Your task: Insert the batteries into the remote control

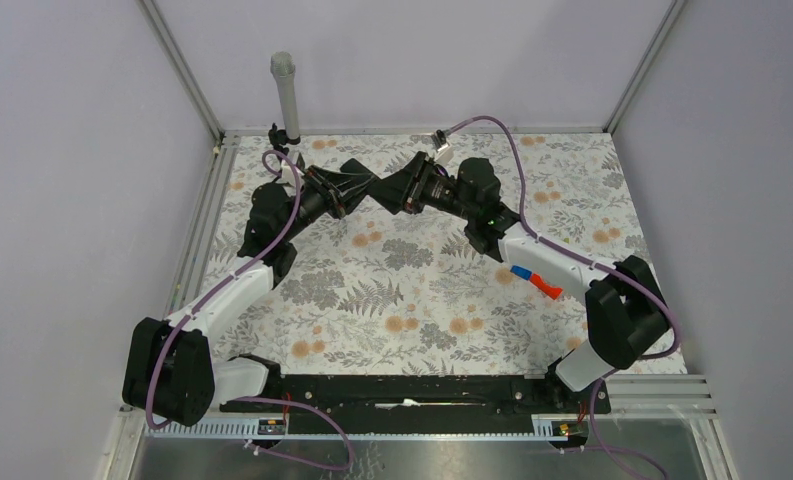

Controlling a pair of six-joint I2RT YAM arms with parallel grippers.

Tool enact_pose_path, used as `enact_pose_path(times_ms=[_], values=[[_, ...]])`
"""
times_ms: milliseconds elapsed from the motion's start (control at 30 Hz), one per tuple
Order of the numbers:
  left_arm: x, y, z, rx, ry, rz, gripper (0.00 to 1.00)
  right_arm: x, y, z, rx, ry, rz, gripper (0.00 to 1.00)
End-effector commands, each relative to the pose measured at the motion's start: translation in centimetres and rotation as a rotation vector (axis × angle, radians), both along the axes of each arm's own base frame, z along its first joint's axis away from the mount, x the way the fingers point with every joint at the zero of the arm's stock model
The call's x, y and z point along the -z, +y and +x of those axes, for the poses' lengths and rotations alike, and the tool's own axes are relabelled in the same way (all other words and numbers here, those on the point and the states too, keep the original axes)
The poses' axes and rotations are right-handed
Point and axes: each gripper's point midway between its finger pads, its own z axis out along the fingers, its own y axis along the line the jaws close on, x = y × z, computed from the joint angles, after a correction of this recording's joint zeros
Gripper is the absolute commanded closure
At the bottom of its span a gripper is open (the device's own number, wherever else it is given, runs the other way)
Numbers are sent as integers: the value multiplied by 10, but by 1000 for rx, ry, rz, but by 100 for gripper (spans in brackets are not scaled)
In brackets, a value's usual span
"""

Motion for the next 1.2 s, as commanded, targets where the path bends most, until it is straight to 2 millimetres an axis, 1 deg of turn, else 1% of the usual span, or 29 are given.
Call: enact_pose_path(times_ms=[0, 167, 467, 567, 633, 767, 833, 900, 1067, 1167], values=[[-54, 0, -19, 44, -134, -116, 100, 6, 1, 13, 23, -4, -13, 61], [-62, -1, -22, 51, -143, -130, 100, 13, 3, 16, 24, 9, -15, 65], [-80, -14, -35, 112, -155, -191, 100, 20, 13, 28, 37, -13, -9, 67], [-82, -15, -36, 120, -152, -206, 100, 19, 14, 33, 46, -34, -8, 67], [-81, -14, -37, 119, -151, -210, 100, 17, 14, 35, 51, -49, -3, 66], [-73, -12, -34, 102, -139, -206, 100, 7, 12, 32, 49, -90, 7, 64], [-68, -9, -30, 87, -135, -194, 100, 0, 7, 29, 44, -106, 12, 61], [-63, -3, -25, 63, -138, -174, 100, -4, 2, 24, 27, -111, 15, 55], [-51, 9, -11, 16, -139, -92, 100, -21, -14, 9, -23, -151, 17, 33], [-48, 10, -7, 14, -136, -84, 100, -28, -19, 2, -31, -171, 6, 24]])
